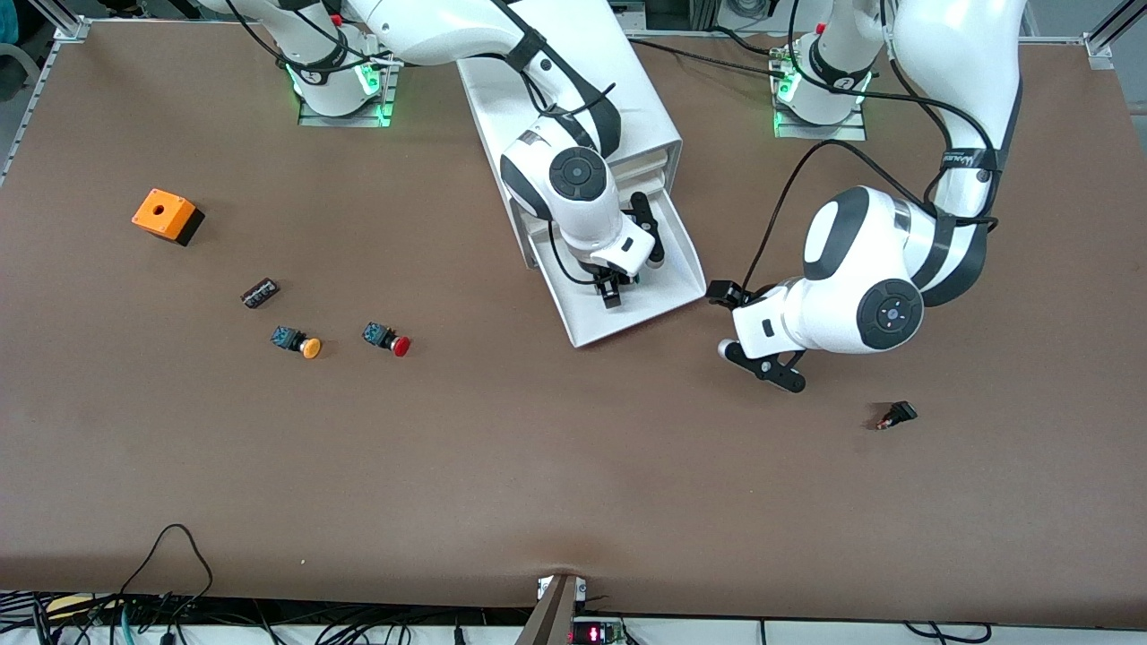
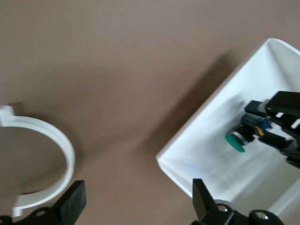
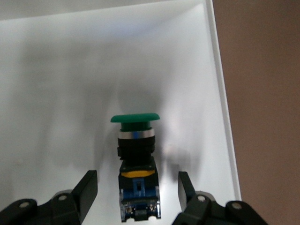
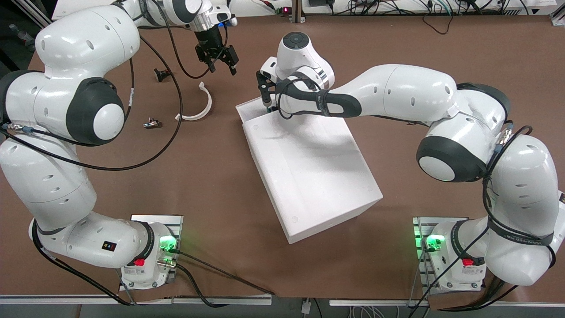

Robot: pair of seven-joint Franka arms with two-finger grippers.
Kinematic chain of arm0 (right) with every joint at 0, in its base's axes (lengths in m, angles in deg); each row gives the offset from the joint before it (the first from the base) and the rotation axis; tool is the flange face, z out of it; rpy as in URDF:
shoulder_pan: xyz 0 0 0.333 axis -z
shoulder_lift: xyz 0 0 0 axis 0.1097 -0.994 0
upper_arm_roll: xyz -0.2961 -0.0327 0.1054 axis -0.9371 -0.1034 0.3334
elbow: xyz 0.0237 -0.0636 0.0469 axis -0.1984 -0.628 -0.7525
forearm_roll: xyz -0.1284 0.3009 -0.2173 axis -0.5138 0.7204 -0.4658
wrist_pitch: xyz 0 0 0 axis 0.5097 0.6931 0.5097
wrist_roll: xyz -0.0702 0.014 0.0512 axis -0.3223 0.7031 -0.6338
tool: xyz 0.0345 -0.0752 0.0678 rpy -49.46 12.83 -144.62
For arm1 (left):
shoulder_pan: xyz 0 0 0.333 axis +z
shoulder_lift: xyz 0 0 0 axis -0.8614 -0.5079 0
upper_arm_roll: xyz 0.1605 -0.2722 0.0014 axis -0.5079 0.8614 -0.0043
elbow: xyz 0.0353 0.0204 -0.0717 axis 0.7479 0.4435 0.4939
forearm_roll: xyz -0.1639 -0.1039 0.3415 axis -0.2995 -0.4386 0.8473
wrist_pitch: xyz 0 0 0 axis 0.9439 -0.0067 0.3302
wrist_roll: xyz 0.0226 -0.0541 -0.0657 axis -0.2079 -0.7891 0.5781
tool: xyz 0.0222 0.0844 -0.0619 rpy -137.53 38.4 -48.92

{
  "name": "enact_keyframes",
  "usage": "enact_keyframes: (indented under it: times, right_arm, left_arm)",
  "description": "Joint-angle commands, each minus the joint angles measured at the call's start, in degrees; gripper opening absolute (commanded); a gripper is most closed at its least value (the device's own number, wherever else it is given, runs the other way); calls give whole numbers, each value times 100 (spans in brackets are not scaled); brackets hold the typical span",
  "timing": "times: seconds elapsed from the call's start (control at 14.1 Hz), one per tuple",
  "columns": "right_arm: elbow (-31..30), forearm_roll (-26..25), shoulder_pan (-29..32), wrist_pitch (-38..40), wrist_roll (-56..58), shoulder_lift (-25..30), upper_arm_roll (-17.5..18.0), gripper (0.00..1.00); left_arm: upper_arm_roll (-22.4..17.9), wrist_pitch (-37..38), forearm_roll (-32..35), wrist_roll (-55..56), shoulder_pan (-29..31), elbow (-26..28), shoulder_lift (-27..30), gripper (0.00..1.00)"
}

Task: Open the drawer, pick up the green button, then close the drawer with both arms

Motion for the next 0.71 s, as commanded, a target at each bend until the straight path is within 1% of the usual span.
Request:
enact_keyframes:
  times: [0.0,0.21,0.28,0.42,0.5,0.64]
  right_arm:
    - [16,-143,-155,69,42,11,-118,60]
    - [16,-135,-172,78,15,54,-126,48]
    - [16,-143,-207,78,6,72,-135,43]
    - [25,-143,-356,78,-29,81,-258,36]
    - [33,-135,-418,78,-38,98,-311,34]
    - [42,-135,-471,78,-46,116,-372,33]
  left_arm:
    - [-35,75,353,209,-9,-126,42,100]
    - [-62,223,423,1375,-17,-108,51,100]
    - [16,259,615,1665,-17,-134,59,100]
    - [8,259,670,2071,-17,-135,59,100]
    - [8,259,670,2342,-17,-135,51,100]
    - [-1,259,670,2809,-17,-135,51,100]
